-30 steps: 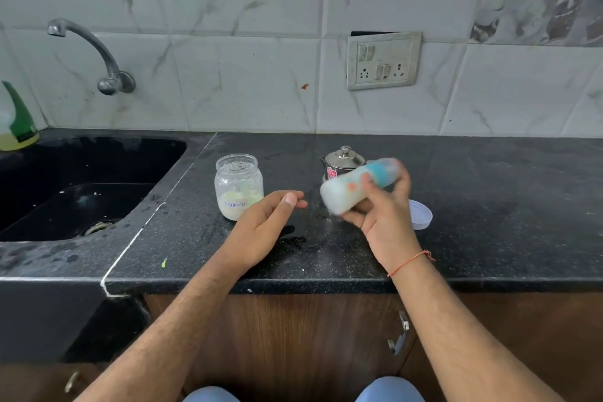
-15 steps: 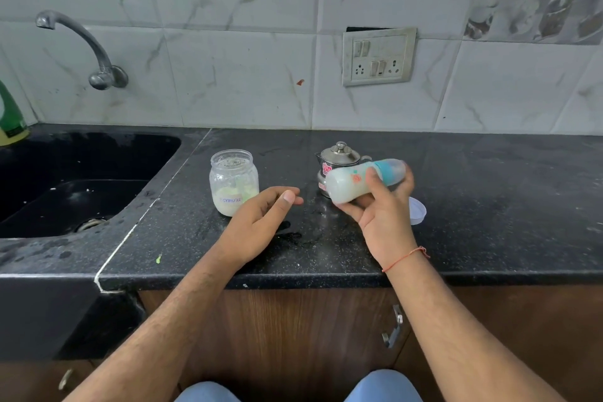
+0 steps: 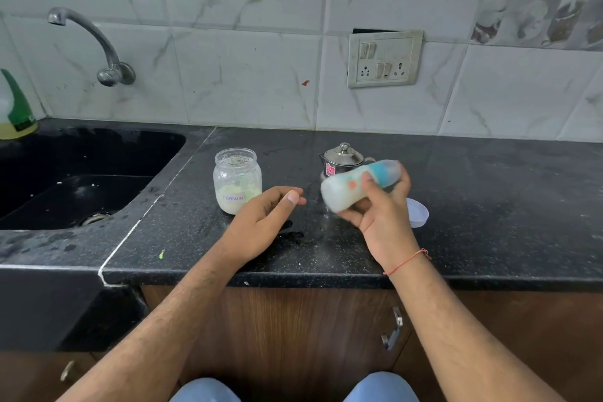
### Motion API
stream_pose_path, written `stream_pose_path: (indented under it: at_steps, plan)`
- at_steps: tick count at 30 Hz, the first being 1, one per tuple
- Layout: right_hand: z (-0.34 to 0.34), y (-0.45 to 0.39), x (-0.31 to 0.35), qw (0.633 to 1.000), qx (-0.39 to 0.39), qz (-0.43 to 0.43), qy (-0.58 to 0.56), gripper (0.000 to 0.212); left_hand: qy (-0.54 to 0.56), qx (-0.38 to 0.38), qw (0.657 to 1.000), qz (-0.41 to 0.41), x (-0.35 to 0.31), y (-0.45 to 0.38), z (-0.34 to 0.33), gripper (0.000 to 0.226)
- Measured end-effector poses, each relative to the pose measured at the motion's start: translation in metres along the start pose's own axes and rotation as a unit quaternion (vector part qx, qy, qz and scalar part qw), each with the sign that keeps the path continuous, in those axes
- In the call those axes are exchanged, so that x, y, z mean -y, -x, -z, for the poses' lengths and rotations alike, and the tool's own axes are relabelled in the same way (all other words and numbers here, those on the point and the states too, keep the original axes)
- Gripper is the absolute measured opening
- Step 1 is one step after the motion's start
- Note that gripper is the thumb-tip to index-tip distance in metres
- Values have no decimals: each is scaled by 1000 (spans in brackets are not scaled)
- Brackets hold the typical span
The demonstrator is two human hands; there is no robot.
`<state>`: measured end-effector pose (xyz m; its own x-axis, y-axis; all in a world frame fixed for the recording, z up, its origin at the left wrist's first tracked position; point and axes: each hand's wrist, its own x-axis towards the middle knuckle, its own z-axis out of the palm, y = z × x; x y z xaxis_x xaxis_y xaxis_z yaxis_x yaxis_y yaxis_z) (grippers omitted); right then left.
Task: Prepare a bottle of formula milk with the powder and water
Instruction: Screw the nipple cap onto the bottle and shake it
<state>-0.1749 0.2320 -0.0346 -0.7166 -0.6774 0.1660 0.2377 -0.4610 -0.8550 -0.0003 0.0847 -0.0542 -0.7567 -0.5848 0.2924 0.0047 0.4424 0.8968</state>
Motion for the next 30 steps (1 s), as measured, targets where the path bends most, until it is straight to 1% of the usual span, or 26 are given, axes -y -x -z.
stream_pose_path:
  at_steps: [2,3,5,6,7,9,10,12,13,14,16,17,19,20,21,23,24,26,27,28,30]
  plan:
    - [-2,4,-1,996,48,-17,74,60,-1,0,1000,-1,0,0,0,48]
    - [-2,4,-2,996,46,-11,79,61,-2,1,1000,-2,1,-1,0,47]
    - [1,2,-1,1000,-14,13,4,55,-1,2,1000,-4,1,-1,0,48]
    - [2,0,0,999,-26,12,-21,54,-1,0,1000,-5,1,0,0,48]
    - [2,0,1,1000,-10,2,-5,54,1,-2,1000,-5,2,-1,0,48]
    - [0,3,-1,995,50,-19,82,58,2,0,1000,-4,2,-1,0,48]
    - [-1,4,-2,994,53,-15,90,59,2,0,1000,-4,2,-1,1,49]
    - [2,1,-1,1000,-2,7,11,55,-1,2,1000,-5,2,0,0,50]
    - [4,-1,0,1000,-13,7,-20,54,-1,0,1000,-6,2,0,0,50]
    - [3,-1,2,1000,-2,-3,-12,54,-1,-2,1000,-6,2,0,1,50]
    - [-1,2,-1,996,45,-25,74,59,-1,0,1000,-5,1,0,1,50]
    - [-1,2,-2,995,48,-19,83,60,-2,1,1000,-6,1,-1,1,50]
    - [0,1,-2,1000,2,2,14,56,-4,2,1000,-9,1,-1,0,51]
    - [1,0,0,1000,-7,0,-9,54,-3,0,1000,-10,1,-1,1,51]
    - [0,0,1,1000,5,-10,8,54,-3,-1,1000,-10,2,0,1,51]
    - [-4,2,-2,995,49,-25,86,58,-8,1,1000,-12,2,0,1,51]
    - [-4,2,-3,995,44,-15,89,60,-9,2,1000,-12,1,0,1,50]
    - [-2,0,-3,1000,-11,12,17,58,-4,1,1000,-12,1,0,0,49]
    - [0,-2,-2,1000,-18,10,-2,58,-1,-1,1000,-11,1,-1,0,49]
    - [-2,-1,0,1000,-1,-2,18,58,1,-2,1000,-10,1,-1,1,49]
    - [-4,2,-2,994,54,-17,96,60,0,0,1000,-10,2,-1,1,49]
